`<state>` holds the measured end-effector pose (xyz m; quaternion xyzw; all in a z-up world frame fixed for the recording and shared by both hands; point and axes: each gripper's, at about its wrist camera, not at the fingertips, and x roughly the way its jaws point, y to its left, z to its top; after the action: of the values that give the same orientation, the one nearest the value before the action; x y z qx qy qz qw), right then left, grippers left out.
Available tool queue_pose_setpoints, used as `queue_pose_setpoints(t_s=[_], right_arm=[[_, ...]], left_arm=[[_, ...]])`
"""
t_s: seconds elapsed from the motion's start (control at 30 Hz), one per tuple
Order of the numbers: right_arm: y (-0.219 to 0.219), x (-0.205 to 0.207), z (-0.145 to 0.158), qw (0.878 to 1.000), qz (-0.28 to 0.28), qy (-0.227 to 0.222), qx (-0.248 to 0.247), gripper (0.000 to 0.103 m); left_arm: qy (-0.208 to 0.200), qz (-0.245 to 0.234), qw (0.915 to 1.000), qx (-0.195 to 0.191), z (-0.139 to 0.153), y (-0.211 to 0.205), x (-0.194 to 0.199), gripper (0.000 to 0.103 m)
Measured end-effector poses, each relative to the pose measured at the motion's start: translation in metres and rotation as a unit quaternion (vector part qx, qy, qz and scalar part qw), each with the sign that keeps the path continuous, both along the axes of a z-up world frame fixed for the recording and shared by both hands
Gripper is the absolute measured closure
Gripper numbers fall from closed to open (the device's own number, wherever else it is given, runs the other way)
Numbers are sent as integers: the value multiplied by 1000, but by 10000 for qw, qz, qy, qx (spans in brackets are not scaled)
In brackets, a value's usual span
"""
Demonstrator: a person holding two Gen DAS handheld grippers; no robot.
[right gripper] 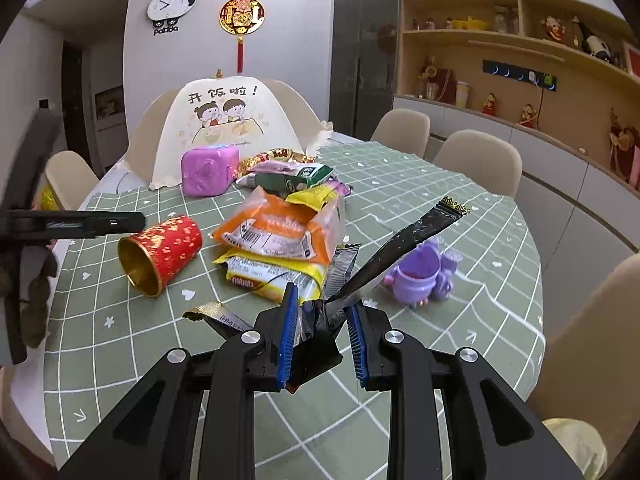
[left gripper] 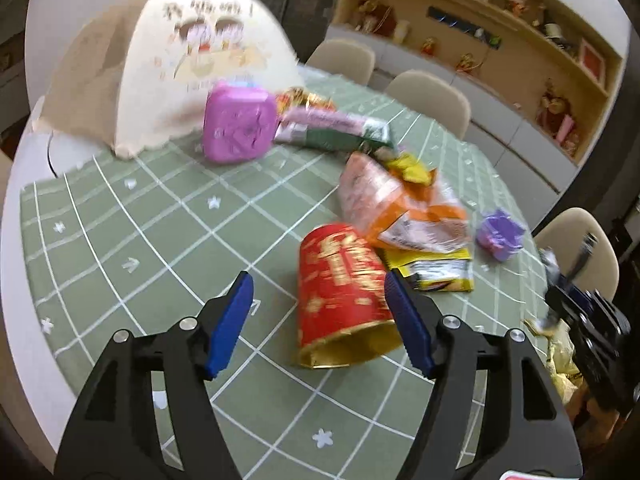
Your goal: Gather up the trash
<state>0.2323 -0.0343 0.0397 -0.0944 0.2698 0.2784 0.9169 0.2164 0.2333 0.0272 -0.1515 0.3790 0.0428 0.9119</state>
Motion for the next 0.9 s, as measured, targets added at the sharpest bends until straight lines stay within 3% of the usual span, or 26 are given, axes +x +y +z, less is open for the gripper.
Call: queue_pose_setpoints(t_s=[0.07, 0.23, 0.3, 0.43, 0.63, 0.77, 0.9], right_arm=[[1, -1, -5, 10000, 27, 71, 4, 79], [2, -6, -16, 9997, 42, 110, -190, 79], [-1, -6, -19, 9997, -8, 116, -204, 79], [-17, -6, -20, 9997, -154, 135, -112, 79], [-39, -6, -9, 9994, -323, 15, 151, 79], [-60, -11, 3, 9985, -447, -136, 289, 79], [-92, -20, 14, 9966, -683, -311, 350, 79]], left_arm=[[153, -79, 9996, -241, -7, -1, 11, 32], [514, -328, 9970, -481, -17, -19, 40, 32], [622, -360, 9957, -576, -21, -24, 45, 43], [311, -300, 9979, -484, -12, -32, 35, 47], [-273, -288, 9992, 72, 14, -57, 13, 47], [-609, -505, 9963, 344, 30, -88, 2, 47], [-891, -902, 9915, 306, 40, -126, -5, 47]])
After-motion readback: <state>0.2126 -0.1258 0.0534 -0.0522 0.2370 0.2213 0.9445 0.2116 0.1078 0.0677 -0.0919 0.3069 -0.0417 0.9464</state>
